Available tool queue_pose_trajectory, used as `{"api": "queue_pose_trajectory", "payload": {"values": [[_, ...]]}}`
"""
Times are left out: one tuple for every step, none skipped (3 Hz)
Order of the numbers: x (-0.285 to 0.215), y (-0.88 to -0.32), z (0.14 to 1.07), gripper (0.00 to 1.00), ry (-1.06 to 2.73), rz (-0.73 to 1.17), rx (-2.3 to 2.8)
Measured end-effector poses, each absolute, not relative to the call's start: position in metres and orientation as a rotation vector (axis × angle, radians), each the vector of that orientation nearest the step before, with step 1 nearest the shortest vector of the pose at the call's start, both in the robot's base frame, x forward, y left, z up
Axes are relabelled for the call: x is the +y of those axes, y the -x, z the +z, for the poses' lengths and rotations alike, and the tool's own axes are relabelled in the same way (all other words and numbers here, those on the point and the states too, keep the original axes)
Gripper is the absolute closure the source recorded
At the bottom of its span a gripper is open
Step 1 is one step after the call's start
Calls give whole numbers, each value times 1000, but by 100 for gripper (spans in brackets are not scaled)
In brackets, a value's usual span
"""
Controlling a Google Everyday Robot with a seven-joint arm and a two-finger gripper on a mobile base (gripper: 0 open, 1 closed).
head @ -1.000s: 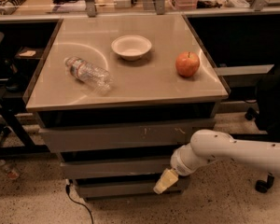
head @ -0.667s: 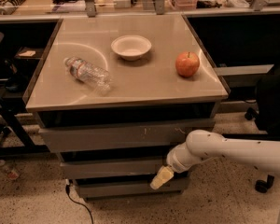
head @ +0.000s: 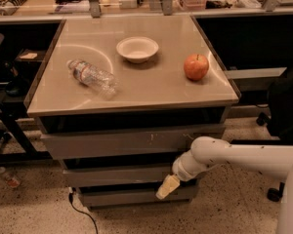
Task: Open middle drawer
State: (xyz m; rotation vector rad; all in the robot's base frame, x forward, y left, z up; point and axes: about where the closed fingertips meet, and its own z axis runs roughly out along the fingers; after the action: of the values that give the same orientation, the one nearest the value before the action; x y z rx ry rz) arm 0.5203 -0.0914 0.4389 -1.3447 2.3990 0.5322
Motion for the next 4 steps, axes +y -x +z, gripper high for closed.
{"api": "queue_pose_trajectory", "payload": {"values": [[-89, -513, 430, 0, 1418, 524, 2426], [-95, -495, 431, 0, 1463, 525, 2488], [-106, -458, 436, 0, 1485, 572, 2562], [-117, -421, 443, 0, 1496, 617, 2621]]}}
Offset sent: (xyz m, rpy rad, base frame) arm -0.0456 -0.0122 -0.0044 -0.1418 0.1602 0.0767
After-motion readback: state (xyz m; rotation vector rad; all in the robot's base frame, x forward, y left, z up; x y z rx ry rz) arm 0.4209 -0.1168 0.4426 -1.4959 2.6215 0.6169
